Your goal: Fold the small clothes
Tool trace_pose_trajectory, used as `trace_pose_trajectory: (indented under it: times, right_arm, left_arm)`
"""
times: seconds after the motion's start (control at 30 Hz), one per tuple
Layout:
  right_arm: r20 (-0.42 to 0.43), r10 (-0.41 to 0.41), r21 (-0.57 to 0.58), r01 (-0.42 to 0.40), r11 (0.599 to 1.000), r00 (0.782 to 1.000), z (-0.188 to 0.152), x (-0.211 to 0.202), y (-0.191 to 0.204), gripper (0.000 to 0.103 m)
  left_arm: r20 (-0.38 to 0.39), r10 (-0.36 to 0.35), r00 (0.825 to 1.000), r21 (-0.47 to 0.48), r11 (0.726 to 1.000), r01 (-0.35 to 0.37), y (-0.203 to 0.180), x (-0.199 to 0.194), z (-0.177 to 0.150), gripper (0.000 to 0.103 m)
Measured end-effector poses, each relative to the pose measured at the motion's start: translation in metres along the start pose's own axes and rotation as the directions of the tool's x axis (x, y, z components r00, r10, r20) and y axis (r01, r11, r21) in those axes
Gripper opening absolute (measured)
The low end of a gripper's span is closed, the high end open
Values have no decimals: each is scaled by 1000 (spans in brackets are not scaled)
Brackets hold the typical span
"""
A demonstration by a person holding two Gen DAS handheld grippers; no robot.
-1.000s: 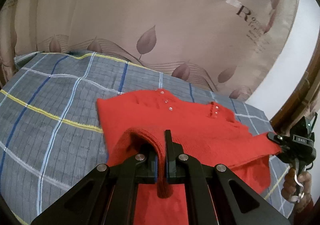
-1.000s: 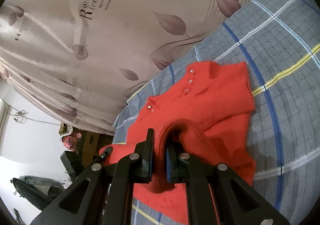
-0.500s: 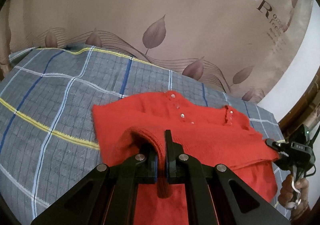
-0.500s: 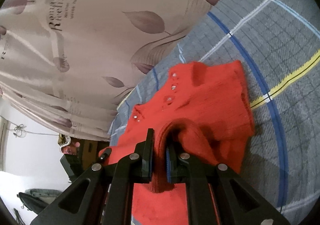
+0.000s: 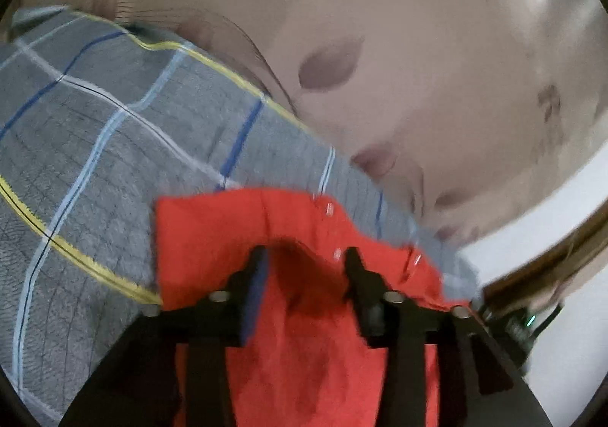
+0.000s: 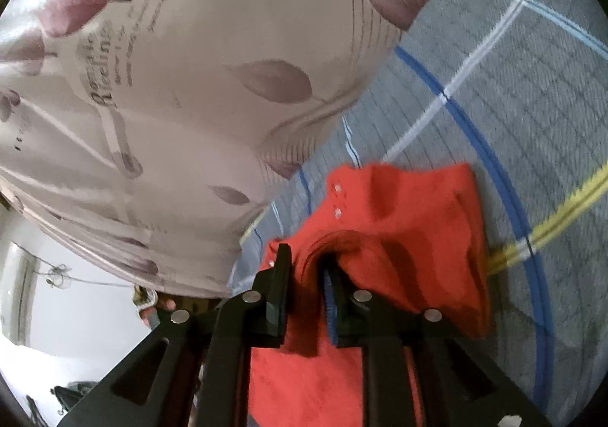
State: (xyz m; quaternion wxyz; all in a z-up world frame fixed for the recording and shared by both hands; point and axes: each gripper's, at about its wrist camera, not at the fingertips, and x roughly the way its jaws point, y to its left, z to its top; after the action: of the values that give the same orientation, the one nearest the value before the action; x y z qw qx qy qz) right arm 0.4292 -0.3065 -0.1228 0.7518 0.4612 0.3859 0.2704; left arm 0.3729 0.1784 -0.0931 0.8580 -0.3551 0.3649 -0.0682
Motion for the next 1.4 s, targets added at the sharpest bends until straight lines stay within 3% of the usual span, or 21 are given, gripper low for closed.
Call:
trace_pose_trajectory:
  times: [0.03,0.07,0.1,0.17,0.33,0.5,0.7,0.77,0.8,0.87,0.93,0.97,1.0,1.1,1.2,1.27,1.4]
  right_arm:
    - [21,7,9,-7,1000,1000,1,-3,-1,24]
    - [41,12,17,-13,1000,999,0,-7,-3,35]
    - [57,15,23,-17,1000,998,0,-10,-4,54]
    - [96,30,26,-32,999,995,-3,-24,-6,65]
    - [140,30,25,-34,999,990,-15,-69,-15,65]
    - [131,-78,-57,86,995,988,-31,-110,-15,65]
    - [65,-207,-240,217,946,976,-31,-80,14,65]
    - [54,-284,-333,286,899,957,-26,-52,29,65]
    - [49,-304,-355,301,885,951,-25,-45,32,63]
    - [47,-389,-404,374,835,920,-18,-20,34,57]
    - [11,-422,-421,387,820,907,-14,-3,29,32]
    - [-15,-445,-427,397,813,895,-13,7,25,9]
    - [-20,-468,-429,415,802,884,-13,11,21,6]
    - [46,-433,-387,416,823,900,-15,-5,18,5]
    - [77,-433,-361,430,828,898,-14,-15,11,4]
    - [42,-473,-379,452,808,880,-15,-4,4,4]
    - [63,-498,-393,480,784,865,-16,0,10,3]
  left_arm:
    - [35,-19,999,-36,999,20,5,-5,4,62]
    - [79,-32,996,-74,997,38,11,-12,8,66]
    - [108,-35,994,-102,994,46,16,-18,11,67]
    - [121,-17,993,-121,992,32,22,-26,16,67]
    - [99,56,993,-35,998,-52,24,-47,5,67]
    - [49,93,994,56,994,-95,33,-67,-41,67]
    - [17,86,996,79,993,-87,41,-74,-90,67]
    - [38,98,994,108,989,-102,40,-74,-99,67]
    - [49,105,993,126,986,-110,38,-74,-102,67]
    - [59,94,994,139,985,-101,36,-73,-107,67]
    - [63,78,995,129,988,-85,39,-73,-107,67]
    - [59,76,995,118,990,-83,41,-73,-106,67]
    - [58,67,996,108,991,-73,43,-74,-106,67]
    - [73,56,996,86,994,-62,48,-78,-106,67]
    - [73,54,996,78,995,-60,48,-77,-106,67]
    - [73,57,996,79,995,-63,48,-77,-106,67]
    - [75,41,996,68,997,-47,49,-77,-107,68]
